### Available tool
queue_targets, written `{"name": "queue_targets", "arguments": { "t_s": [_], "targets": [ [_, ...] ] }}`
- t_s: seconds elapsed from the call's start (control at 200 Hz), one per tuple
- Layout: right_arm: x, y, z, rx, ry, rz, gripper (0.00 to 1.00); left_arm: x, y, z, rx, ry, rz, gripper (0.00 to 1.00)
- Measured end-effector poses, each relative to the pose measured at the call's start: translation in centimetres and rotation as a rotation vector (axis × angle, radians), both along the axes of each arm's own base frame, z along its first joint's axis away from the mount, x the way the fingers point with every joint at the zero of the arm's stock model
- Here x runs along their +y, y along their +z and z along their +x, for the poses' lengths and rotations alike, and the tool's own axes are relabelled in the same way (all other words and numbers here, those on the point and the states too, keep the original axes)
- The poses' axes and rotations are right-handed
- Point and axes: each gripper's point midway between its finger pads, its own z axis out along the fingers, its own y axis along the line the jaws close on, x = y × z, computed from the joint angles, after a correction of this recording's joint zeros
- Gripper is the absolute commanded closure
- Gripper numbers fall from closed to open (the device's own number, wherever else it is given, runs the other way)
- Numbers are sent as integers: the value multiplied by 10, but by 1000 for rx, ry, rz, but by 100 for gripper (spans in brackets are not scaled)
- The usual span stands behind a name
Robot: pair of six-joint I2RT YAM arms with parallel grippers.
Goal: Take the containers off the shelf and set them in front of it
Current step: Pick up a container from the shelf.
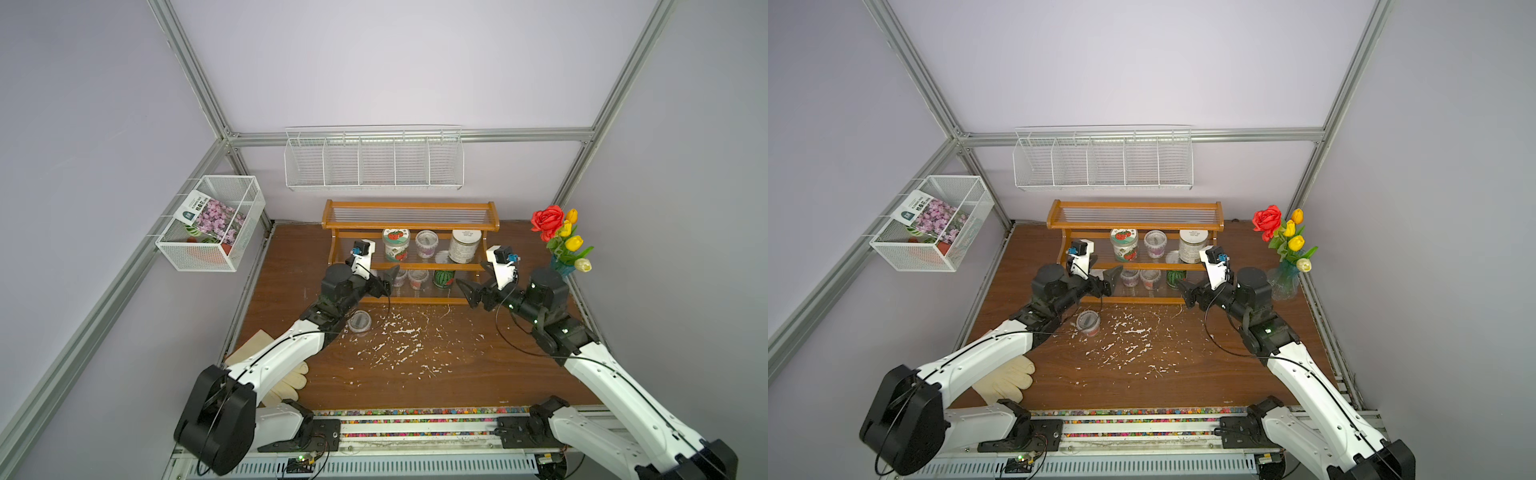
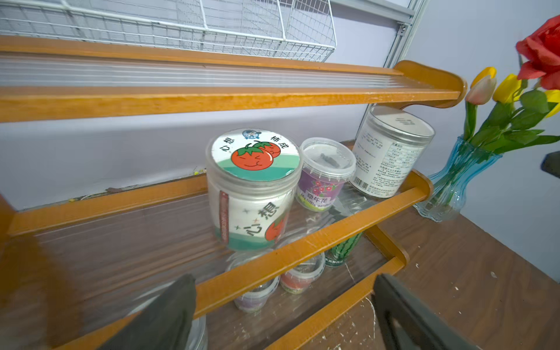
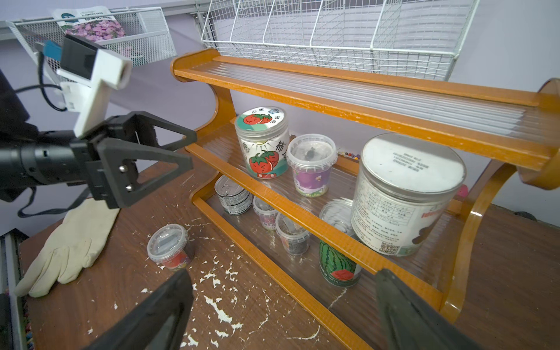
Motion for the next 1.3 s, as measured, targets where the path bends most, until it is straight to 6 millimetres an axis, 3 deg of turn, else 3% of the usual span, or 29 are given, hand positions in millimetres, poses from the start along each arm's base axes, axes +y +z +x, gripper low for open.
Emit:
{"name": "queue_targets", "arguments": {
  "t_s": [0.145, 0.49, 0.97, 1.3],
  "targets": [
    [-5, 2, 1, -2, -19, 10, 3, -10, -5, 20, -15, 40, 2, 3],
    [-11, -7, 3, 15, -45, 16, 3, -21, 17, 58, -73, 104, -19, 2],
    [-18, -4, 5, 9, -67, 21, 3, -39, -6, 93, -28, 122, 55, 1],
    [-20, -4, 6, 9, -73, 21, 3, -38, -7, 97, -29, 105, 73, 20]
  ]
}}
